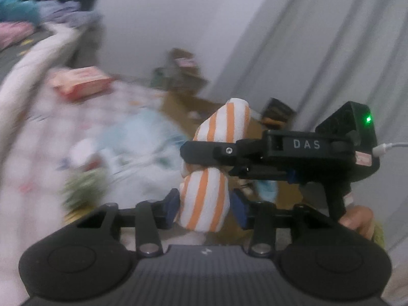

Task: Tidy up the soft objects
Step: 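Carry the towel roll with the right tool into the box and release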

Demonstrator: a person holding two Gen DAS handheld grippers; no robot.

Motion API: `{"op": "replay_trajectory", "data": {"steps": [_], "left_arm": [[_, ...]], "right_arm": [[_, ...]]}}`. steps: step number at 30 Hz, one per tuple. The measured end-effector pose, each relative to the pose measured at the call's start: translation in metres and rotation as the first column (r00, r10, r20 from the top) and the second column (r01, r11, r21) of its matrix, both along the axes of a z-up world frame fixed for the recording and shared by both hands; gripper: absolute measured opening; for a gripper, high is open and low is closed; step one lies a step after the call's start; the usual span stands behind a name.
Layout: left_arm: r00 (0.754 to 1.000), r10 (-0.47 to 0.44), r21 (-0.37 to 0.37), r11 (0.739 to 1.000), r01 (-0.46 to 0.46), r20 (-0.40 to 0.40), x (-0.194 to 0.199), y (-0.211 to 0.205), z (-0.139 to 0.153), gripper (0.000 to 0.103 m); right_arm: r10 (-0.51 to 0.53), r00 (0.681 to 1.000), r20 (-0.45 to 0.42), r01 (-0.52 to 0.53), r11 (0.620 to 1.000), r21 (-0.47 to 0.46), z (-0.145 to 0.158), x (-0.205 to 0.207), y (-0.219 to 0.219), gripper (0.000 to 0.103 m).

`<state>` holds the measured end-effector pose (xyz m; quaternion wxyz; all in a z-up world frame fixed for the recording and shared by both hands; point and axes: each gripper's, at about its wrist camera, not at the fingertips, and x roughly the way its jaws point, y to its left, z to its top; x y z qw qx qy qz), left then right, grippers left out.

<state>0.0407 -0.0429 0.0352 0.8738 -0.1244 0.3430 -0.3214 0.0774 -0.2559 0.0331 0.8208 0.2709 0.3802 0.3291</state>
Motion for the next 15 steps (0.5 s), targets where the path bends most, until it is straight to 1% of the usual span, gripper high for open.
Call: {"op": "replay_trajectory", "data": {"steps": [1,2,6,8,10,11,13,15], "left_arm": [[1.000,-0.019,-0.007,1.000,0.019,0.004,0.003,-0.010,0.001,0.056],[1.000,-0.031,-0.013,0.999,0.031,0.005,0.003,-0.019,0.001,0.062],[0.998,-0.061,-0.023,0.998,0.061,-0.013,0.012,-0.040,-0.007,0.064],[0.998,-0.054,-0.005,0.999,0.054,-0.036,0.018,-0.044,-0.015,0.064],[0.998,-0.036,0.024,0.999,0.038,-0.055,0.021,-0.042,-0.023,0.064],[0.997,-0.026,0.035,0.999,0.029,-0.066,0.021,-0.037,-0.028,0.064],[0.996,0.005,0.049,0.999,0.000,-0.089,0.027,-0.030,-0.034,0.064],[0.994,0.035,0.047,0.998,-0.031,-0.103,0.030,-0.023,-0.037,0.064]], "right_arm": [[-0.024,1.000,0.008,0.024,1.000,0.005,0.002,0.000,-0.015,0.034],[-0.056,0.998,0.020,0.055,0.998,0.007,0.006,-0.002,-0.033,0.034],[-0.182,0.982,0.057,0.184,0.982,-0.030,0.015,-0.008,-0.097,0.034],[-0.230,0.970,0.079,0.237,0.968,-0.079,0.021,-0.009,-0.126,0.034],[-0.243,0.964,0.108,0.258,0.953,-0.161,0.025,-0.009,-0.146,0.035],[-0.230,0.965,0.129,0.254,0.941,-0.224,0.027,-0.006,-0.152,0.035],[-0.187,0.972,0.143,0.226,0.913,-0.339,0.025,0.001,-0.160,0.035],[-0.138,0.986,0.092,0.164,0.891,-0.422,0.015,0.013,-0.163,0.035]]}}
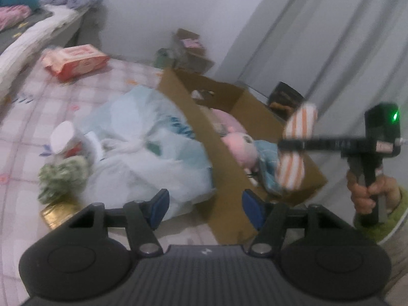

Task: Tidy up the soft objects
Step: 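Carry the towel roll with the right tool into the box and release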

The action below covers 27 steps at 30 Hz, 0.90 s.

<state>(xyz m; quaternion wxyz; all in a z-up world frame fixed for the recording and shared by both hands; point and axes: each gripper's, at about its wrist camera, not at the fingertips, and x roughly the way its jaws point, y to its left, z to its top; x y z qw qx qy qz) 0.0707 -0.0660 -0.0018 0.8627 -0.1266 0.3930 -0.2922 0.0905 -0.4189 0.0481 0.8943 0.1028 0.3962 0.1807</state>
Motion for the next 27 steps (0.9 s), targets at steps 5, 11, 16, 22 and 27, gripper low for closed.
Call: {"op": "replay_trajectory", "data": {"steps": [5,11,16,22,27], "left_arm": [[0.998,0.058,-0.010,0.998,-0.058,-0.024,0.005,0.012,-0.005,0.064],[0.997,0.066,-0.015,0.998,-0.066,-0.033,0.006,0.017,-0.007,0.064],[0.997,0.071,-0.015,0.997,-0.072,-0.035,0.005,0.024,-0.011,0.064],[0.996,0.081,-0.031,0.996,-0.083,-0.041,0.003,0.035,-0.014,0.064],[0.995,0.097,-0.038,0.994,-0.098,-0.032,-0.003,0.043,-0.013,0.064]], "right_arm": [[0.142,0.967,-0.209,-0.159,0.985,-0.064,-0.041,0.029,0.014,0.035],[0.232,0.882,-0.409,-0.273,0.961,-0.044,-0.087,0.056,0.048,0.039],[0.216,0.882,-0.419,-0.245,0.969,-0.017,-0.092,0.058,0.045,0.046],[0.090,0.930,-0.357,-0.088,0.996,0.022,-0.073,0.061,0.023,0.049],[-0.010,0.945,-0.326,0.027,0.999,0.046,-0.076,0.072,0.015,0.047]]}}
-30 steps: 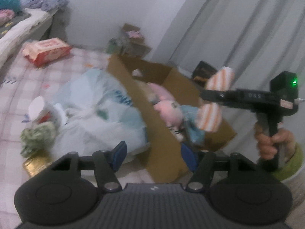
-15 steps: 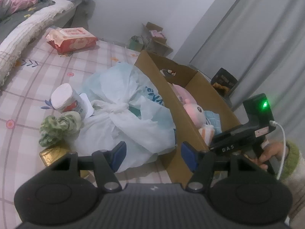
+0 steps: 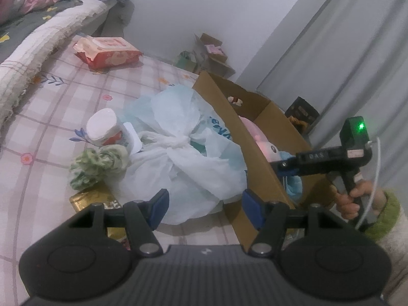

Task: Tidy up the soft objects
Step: 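Carry the towel roll with the right tool into the box and release, then move the left tool to the white yogurt cup and grasp it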

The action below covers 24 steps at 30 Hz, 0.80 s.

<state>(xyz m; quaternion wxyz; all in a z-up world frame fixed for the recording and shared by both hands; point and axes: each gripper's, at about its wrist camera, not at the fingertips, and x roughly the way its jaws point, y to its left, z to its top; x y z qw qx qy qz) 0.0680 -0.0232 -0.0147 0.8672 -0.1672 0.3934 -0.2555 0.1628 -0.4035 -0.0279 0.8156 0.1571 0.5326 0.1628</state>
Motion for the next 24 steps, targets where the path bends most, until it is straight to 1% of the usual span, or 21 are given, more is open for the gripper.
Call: {"op": "replay_trajectory", "data": {"steps": [2,4,7,10,13,15,19,24], "left_arm": [[1.000,0.011,0.000,1.000,-0.011,0.003,-0.002,0.004,0.001,0.064],[1.000,0.026,0.009,1.000,-0.026,0.007,-0.005,0.009,0.001,0.064],[0.998,0.058,0.044,0.997,-0.059,0.024,-0.007,0.016,0.002,0.065],[0.996,0.086,0.068,0.994,-0.089,0.035,-0.009,0.024,0.002,0.067],[0.994,0.105,0.079,0.991,-0.108,0.041,-0.011,0.034,0.001,0.069],[0.992,0.117,0.085,0.989,-0.120,0.045,-0.012,0.039,0.000,0.069],[0.989,0.137,0.101,0.985,-0.143,0.058,-0.011,0.047,0.000,0.069],[0.986,0.148,0.121,0.980,-0.157,0.077,-0.009,0.052,-0.001,0.069]], "right_arm": [[-0.015,1.000,0.009,0.015,1.000,0.018,-0.002,0.003,0.003,0.045],[-0.017,1.000,-0.001,0.017,0.999,0.038,-0.007,0.007,0.009,0.044],[-0.009,0.999,-0.034,0.011,0.998,0.062,-0.012,0.007,0.016,0.044],[-0.026,0.999,-0.031,0.028,0.998,0.055,-0.008,0.002,0.019,0.045],[-0.047,0.999,0.027,0.047,0.999,0.002,0.009,-0.006,0.022,0.047],[-0.055,0.996,0.068,0.056,0.998,-0.016,0.022,-0.012,0.026,0.049],[-0.053,0.989,0.138,0.054,0.999,0.003,0.047,-0.021,0.038,0.056],[-0.004,0.981,0.196,-0.005,0.999,0.046,0.069,-0.027,0.069,0.058]]}}
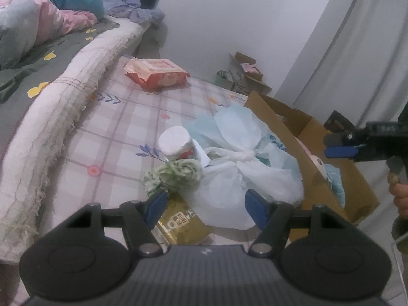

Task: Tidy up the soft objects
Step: 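Move the left tool to the white yogurt cup and grasp it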

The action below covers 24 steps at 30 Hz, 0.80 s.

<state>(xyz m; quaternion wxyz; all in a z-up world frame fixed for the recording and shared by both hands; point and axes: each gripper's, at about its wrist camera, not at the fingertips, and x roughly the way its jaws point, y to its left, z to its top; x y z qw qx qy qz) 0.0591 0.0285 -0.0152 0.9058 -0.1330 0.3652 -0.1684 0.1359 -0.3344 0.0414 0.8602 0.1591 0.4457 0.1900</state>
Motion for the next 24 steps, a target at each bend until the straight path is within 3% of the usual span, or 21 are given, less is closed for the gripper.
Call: {"op": "replay_trajectory", "data": {"steps": [5,10,16,18,24], "left_arm": [[1.000,0.018,0.028,0.999,-0.018,0.023,0.027,-0.002,0.006,0.066],[0.999,0.049,0.077,0.996,-0.049,0.009,0.078,-0.004,0.009,0.060],[0.999,0.020,0.141,0.990,-0.013,-0.049,0.129,-0.017,-0.009,0.050],[0.997,0.012,0.145,0.989,-0.001,-0.072,0.137,-0.019,-0.017,0.043],[0.998,0.008,0.092,0.996,-0.002,-0.062,0.137,-0.006,-0.021,0.036]], "right_arm": [[0.046,0.998,0.039,-0.049,0.993,0.107,0.005,0.000,0.040,0.058],[0.039,0.997,0.068,-0.047,0.990,0.130,-0.001,-0.003,0.074,0.058],[0.015,0.999,0.028,-0.020,0.978,0.205,-0.021,-0.005,0.089,0.058],[-0.003,1.000,0.006,0.001,0.974,0.227,-0.028,-0.005,0.088,0.058],[-0.032,0.998,-0.046,0.042,0.968,0.247,-0.045,0.000,0.086,0.059]]}}
